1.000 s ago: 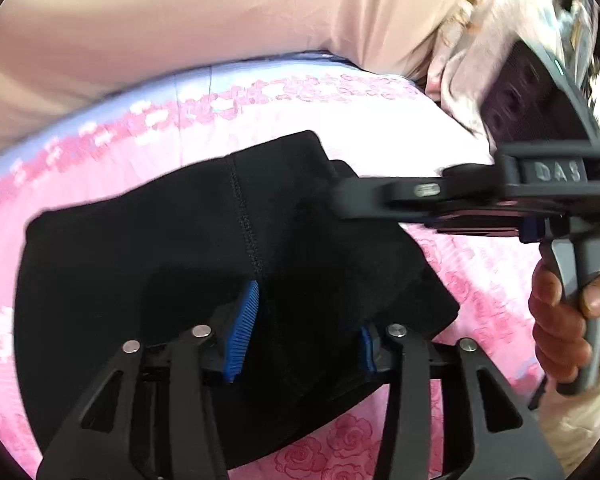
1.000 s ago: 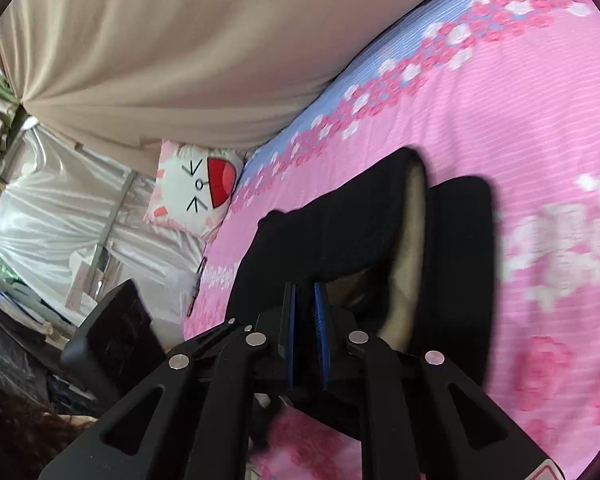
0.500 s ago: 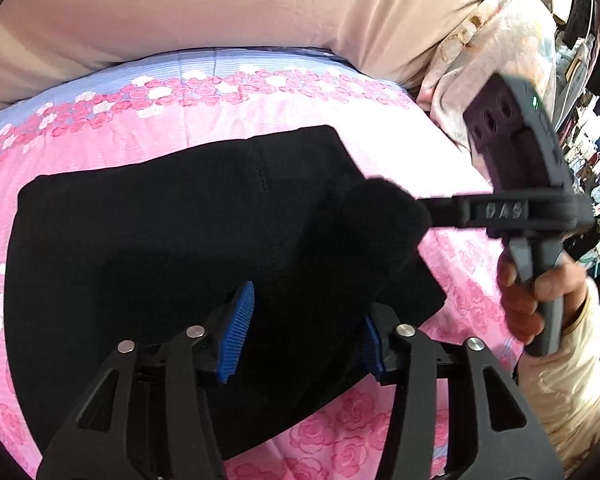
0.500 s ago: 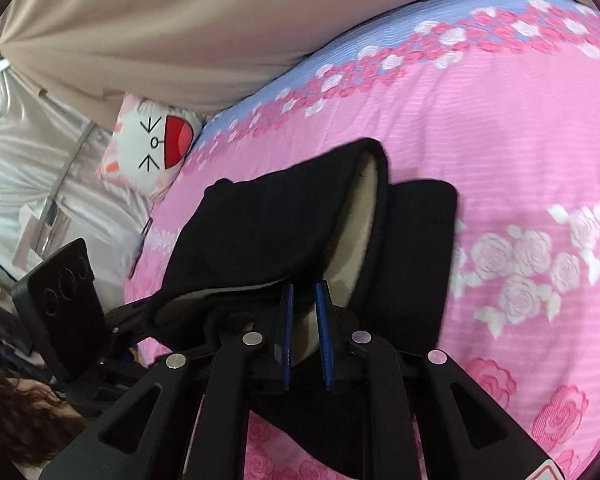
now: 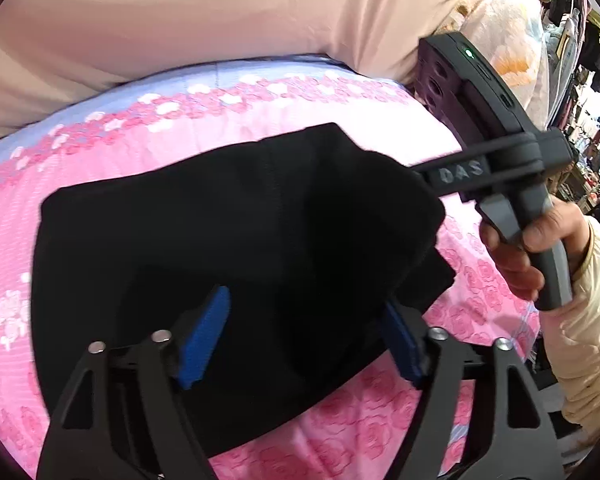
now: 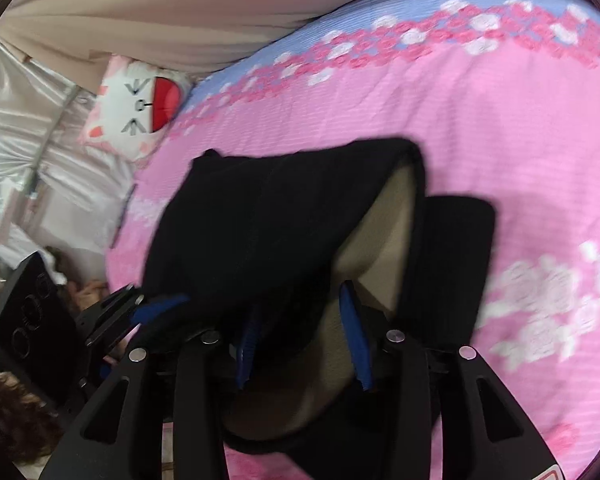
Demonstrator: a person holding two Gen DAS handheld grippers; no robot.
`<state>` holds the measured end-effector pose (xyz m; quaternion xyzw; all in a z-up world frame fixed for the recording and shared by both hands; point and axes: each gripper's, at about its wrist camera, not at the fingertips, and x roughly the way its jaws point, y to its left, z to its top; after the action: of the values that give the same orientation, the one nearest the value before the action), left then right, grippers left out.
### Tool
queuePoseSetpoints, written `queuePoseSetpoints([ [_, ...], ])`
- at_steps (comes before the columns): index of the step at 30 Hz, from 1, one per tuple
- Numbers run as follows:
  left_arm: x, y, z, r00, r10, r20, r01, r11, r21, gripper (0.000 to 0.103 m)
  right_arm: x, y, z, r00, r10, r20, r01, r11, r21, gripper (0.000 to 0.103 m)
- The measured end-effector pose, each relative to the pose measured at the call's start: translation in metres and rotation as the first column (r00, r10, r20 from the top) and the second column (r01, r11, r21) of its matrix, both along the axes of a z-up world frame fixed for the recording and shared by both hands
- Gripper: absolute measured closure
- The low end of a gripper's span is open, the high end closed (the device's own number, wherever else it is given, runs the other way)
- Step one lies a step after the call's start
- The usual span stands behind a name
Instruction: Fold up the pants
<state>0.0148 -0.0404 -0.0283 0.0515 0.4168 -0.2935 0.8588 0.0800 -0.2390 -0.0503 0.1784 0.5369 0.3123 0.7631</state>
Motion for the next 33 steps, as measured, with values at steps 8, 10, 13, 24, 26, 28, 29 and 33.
queuePoseSetpoints([
  [8,-0.006,0.021,0.027,0.998,0.029,0.047,-0.027,0.998,-0.054,0.016,-0.036,-0.021,0.038,0.983,-0.133,0.124,0.123,0.989,0.082,0.095],
  [10,-0.009,0.022,0.025,0.996,0.042,0.083,-0.037,0.998,-0.055,0.010,-0.040,-0.029,0.011,0.980,-0.177,0.088,0.176,0.984,0.023,0.095],
  [13,-0.001,0.012,0.001,0.997,0.068,0.046,-0.069,0.997,0.025,0.011,-0.041,-0.049,-0.022,0.968,-0.249,0.000,0.246,0.957,0.156,0.096],
  [24,0.002,0.046,0.019,0.982,0.158,0.108,-0.157,0.987,-0.017,0.010,-0.122,-0.094,0.022,0.811,-0.558,0.177,0.535,0.829,0.159,0.083],
  [26,0.007,0.048,0.014,0.976,0.186,0.112,-0.190,0.981,0.025,0.010,-0.128,-0.087,0.033,0.805,-0.557,0.205,0.531,0.830,0.170,0.083],
  [28,0.011,0.051,0.010,0.972,0.215,0.099,-0.221,0.974,0.048,0.010,-0.129,-0.072,0.047,0.825,-0.511,0.242,0.479,0.859,0.183,0.083],
  [29,0.012,0.052,0.008,0.970,0.225,0.092,-0.231,0.972,0.052,0.009,-0.127,-0.062,0.053,0.838,-0.481,0.258,0.446,0.876,0.184,0.083],
  [33,0.010,0.057,0.007,0.954,0.274,0.122,-0.285,0.955,0.084,0.008,-0.102,0.001,0.070,0.891,-0.338,0.303,0.290,0.937,0.193,0.083],
])
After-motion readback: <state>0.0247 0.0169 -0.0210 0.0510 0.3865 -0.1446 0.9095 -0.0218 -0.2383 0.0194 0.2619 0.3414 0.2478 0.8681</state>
